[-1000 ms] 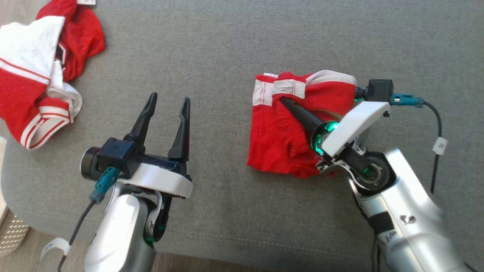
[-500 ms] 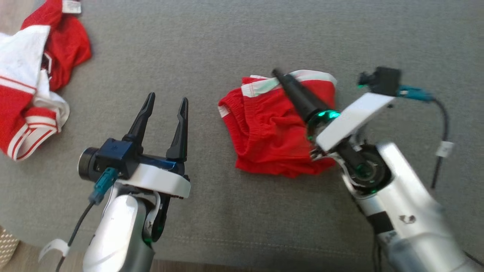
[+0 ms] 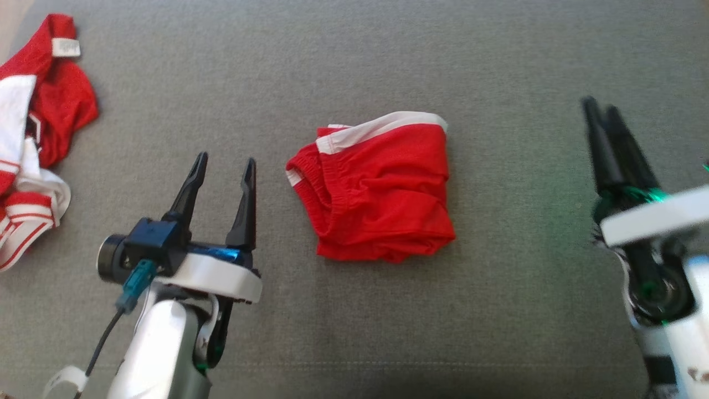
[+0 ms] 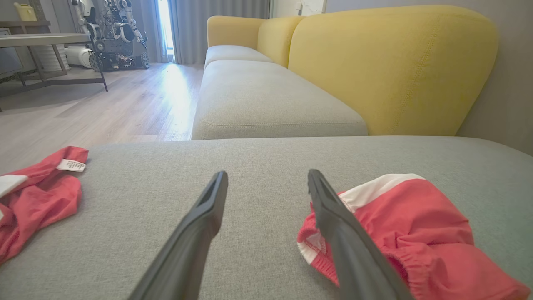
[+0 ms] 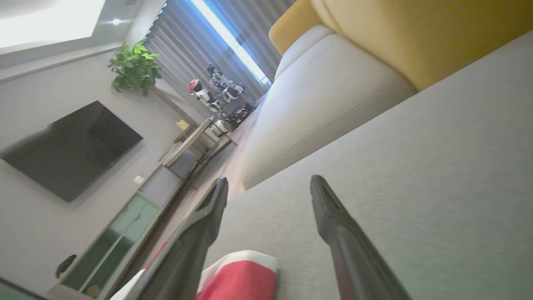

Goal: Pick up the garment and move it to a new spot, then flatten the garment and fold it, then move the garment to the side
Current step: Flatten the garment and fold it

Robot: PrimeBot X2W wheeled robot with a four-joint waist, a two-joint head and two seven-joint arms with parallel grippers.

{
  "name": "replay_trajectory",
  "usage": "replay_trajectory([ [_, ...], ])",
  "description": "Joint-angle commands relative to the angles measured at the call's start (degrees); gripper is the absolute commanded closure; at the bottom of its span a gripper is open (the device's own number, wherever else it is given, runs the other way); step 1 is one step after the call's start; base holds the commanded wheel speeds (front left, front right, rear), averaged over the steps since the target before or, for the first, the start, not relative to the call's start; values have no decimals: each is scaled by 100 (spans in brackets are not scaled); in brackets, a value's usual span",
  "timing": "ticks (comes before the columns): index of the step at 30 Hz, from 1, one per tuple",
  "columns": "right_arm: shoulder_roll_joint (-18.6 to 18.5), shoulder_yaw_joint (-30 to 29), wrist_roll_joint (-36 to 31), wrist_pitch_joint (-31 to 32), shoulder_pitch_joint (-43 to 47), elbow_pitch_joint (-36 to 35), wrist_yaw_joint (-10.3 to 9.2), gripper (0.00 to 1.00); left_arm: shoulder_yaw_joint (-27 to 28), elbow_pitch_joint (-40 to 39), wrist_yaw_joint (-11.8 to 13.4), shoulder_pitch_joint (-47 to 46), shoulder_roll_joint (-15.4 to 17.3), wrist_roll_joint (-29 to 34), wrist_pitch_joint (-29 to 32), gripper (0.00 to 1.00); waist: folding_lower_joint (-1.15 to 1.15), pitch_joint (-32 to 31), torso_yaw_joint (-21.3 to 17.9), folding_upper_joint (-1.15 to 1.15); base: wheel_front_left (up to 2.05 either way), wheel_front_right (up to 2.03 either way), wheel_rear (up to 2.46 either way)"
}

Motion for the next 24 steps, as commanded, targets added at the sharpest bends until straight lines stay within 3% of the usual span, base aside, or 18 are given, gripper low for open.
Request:
replay_trajectory([
  [1, -81, -72, -216, -113, 131, -257, 21, 0, 224, -221, 37, -49, 136, 32, -52, 0, 0, -67, -72, 0, 0, 0, 0],
  [10, 192, -776, -1365, -396, 823, -617, 21, 0, 344, -271, 130, 151, 230, -78, -38, 0, 0, -264, -190, 0, 0, 0, 0],
  [24, 372, -848, -3283, -609, 1036, -996, 21, 0, 377, -346, 225, 410, 305, -184, 25, 0, 0, -560, -86, 0, 0, 0, 0],
])
